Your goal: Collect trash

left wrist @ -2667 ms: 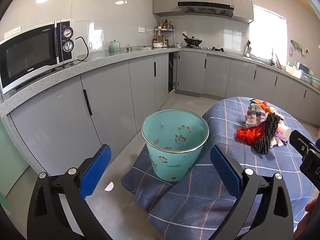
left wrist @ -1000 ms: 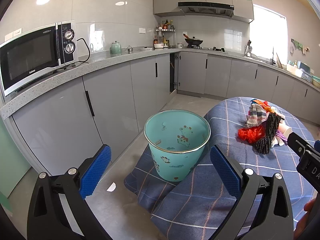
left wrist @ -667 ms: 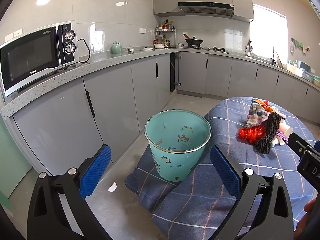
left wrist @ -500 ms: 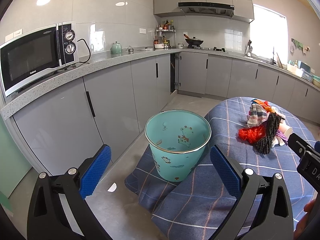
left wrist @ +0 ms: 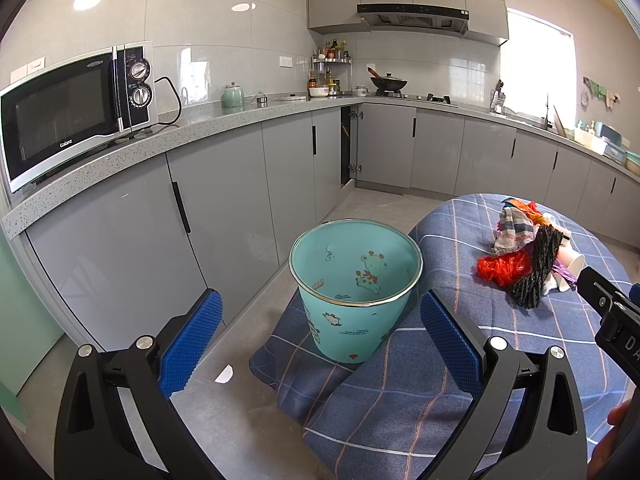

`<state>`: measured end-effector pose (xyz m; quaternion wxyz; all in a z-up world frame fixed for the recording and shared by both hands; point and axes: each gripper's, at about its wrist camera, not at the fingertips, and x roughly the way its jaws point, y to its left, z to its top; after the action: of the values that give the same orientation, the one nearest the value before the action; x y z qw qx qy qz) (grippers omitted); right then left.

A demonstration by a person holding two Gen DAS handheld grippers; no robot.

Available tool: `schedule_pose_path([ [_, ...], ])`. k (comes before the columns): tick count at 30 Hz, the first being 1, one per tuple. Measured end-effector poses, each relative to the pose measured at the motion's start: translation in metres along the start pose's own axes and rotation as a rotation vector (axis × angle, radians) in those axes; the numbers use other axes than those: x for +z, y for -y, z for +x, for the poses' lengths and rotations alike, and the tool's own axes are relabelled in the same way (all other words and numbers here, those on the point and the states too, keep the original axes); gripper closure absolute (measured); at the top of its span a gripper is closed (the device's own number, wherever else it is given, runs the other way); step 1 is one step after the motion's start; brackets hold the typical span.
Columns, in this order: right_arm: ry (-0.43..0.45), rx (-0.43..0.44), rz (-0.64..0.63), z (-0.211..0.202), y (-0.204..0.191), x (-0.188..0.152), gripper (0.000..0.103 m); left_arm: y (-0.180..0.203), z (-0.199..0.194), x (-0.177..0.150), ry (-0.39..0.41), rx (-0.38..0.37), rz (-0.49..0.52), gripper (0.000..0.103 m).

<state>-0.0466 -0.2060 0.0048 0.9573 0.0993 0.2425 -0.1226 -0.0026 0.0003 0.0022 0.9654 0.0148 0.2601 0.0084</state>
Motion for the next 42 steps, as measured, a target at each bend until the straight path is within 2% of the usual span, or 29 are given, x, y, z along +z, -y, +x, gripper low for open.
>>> schedule_pose_path([
  [34, 0.001, 0.002, 0.011, -0.002, 0.002, -0.001, 0.004, -0.001, 0.001, -0.003, -0.006, 0.002, 0.002, 0.006],
  [42, -0.007, -0.013, 0.018, 0.008, 0.018, -0.005, 0.004, 0.004, 0.011, -0.007, -0.019, 0.001, 0.016, 0.006],
])
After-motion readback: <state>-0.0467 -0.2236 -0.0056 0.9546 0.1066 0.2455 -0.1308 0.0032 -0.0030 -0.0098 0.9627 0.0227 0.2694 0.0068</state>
